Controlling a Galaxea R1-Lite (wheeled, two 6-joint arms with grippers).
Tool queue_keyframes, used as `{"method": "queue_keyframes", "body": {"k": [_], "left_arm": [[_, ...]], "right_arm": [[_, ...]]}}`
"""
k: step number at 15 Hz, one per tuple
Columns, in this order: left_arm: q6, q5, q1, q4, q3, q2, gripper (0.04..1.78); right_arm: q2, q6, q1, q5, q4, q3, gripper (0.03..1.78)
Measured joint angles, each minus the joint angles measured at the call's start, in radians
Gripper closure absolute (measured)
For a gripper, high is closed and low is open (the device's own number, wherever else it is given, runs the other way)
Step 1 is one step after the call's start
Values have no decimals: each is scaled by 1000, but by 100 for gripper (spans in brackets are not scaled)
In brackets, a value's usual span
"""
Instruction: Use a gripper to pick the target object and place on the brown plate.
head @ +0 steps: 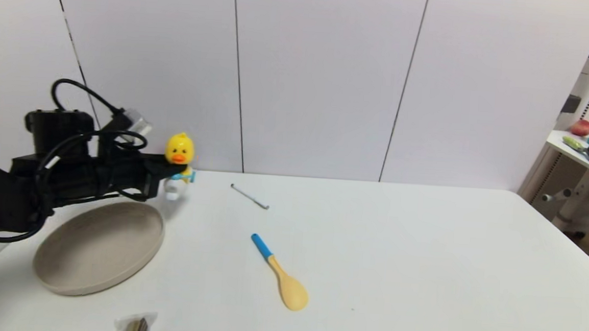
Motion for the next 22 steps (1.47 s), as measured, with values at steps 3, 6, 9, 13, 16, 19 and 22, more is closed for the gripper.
{"method": "queue_keyframes", "body": {"k": [3,6,9,13,16,19,22], "left_arm": [[4,1,150,2,120,-76,141],[3,2,214,12,228,-135,141],[-3,3,228,42,301,-185,103],[5,3,230,147,340,-277,66],[7,16,230,344,346,-423,49],[3,24,229,606,364,-659,37],[-31,28,205,731,456,-930,29]], "right_arm": [[0,0,0,0,0,0,12],[0,0,0,0,0,0,12],[0,0,0,0,0,0,12],[0,0,0,0,0,0,12],[0,0,0,0,0,0,12],[0,0,0,0,0,0,12],[0,0,0,0,0,0,12]]}}
